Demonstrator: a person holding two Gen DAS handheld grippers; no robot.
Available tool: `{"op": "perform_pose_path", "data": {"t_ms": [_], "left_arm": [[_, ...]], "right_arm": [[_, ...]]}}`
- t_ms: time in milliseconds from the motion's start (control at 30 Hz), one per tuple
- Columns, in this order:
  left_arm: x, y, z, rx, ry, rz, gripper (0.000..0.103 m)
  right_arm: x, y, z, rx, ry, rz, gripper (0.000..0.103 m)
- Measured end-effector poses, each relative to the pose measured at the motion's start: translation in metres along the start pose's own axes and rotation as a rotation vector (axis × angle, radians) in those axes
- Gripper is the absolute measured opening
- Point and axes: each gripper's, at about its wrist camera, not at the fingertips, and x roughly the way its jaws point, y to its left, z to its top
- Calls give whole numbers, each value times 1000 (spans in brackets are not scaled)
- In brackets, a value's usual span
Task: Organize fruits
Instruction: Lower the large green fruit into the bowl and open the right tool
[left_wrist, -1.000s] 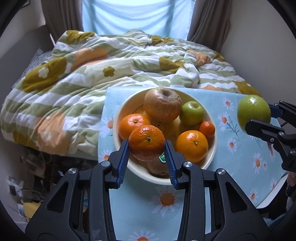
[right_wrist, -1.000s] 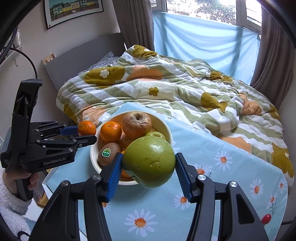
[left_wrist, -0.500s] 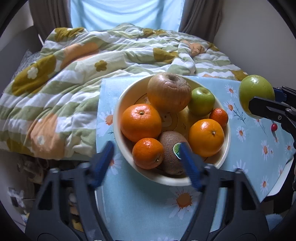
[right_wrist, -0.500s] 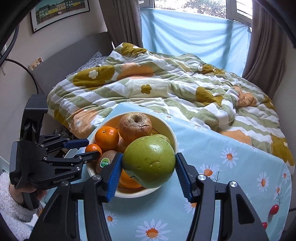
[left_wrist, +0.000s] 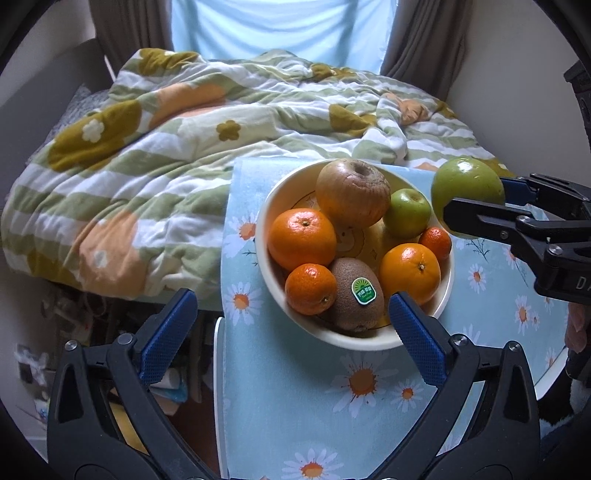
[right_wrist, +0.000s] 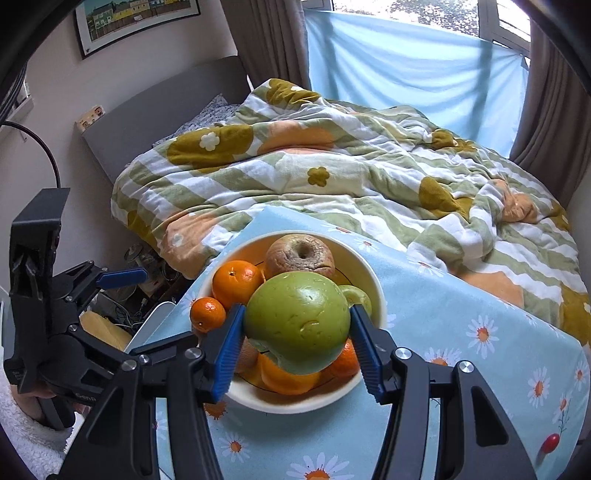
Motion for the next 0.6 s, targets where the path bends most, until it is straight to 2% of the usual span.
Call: {"op": "perform_pose_path", "data": {"t_ms": [300, 600], "left_arm": [[-8, 2, -16, -44, 23, 38, 103], [-3, 6, -30, -92, 48, 21, 103]], "right_arm": [[30, 17, 8, -65, 36, 88, 52], [51, 25, 4, -92, 69, 90, 52]]}}
